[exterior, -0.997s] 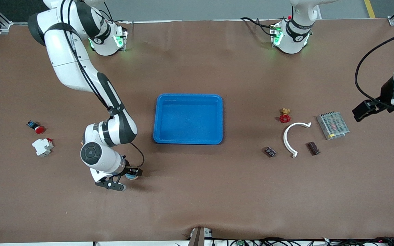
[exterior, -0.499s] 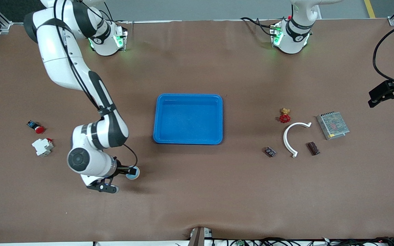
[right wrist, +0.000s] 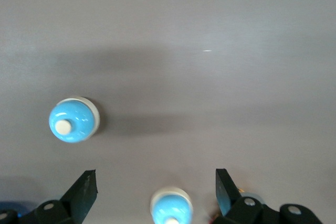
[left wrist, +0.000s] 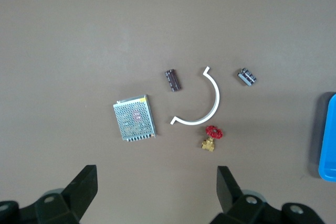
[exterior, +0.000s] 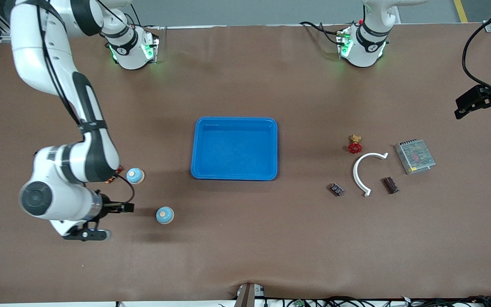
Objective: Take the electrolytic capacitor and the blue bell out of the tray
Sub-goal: 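Release the capacitor and raise the left gripper while the right gripper lowers the bell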
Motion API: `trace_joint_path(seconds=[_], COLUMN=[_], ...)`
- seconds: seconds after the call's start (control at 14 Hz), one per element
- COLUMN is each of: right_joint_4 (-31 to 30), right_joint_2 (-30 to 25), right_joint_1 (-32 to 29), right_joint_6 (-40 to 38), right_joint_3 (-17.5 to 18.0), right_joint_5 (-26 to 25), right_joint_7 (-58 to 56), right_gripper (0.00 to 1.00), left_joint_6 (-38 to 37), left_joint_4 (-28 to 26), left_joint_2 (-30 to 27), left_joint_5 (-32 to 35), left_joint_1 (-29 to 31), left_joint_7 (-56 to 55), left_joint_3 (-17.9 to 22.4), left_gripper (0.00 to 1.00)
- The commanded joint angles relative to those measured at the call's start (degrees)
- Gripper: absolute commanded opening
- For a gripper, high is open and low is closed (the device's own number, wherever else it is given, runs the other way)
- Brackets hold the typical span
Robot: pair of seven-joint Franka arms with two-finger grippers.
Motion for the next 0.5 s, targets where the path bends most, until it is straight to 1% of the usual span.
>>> trace_joint_path(seconds=[0.0, 0.21, 0.43], right_joint_4=[-2.97, -6.58, -7.38], right_joint_2=[-5.18, -10.11, -12.58], right_joint_1=[-2.10, -2.89, -3.94], right_joint_6=[-1.91, -2.18, -3.58], right_joint_3=[0.83, 0.83, 0.92], right_joint_5=[-4.96, -5.15, -5.15], right_joint_7=[-0.60, -1.03, -2.35], right_gripper=[1.00, 1.00, 1.00], left_joint_6=[-1.22, -2.62, -2.62], left_joint_4=[-1.22, -1.31, -1.05], left_joint_2=[-3.24, -3.41, -3.33], left_joint_5=[-0.85, -0.94, -0.94], left_joint_1=[0.15, 0.06, 0.06], left_joint_7=[1.17, 1.18, 1.18], left_joint_3=[0.38, 0.38, 0.38], left_gripper=[1.00, 1.00, 1.00])
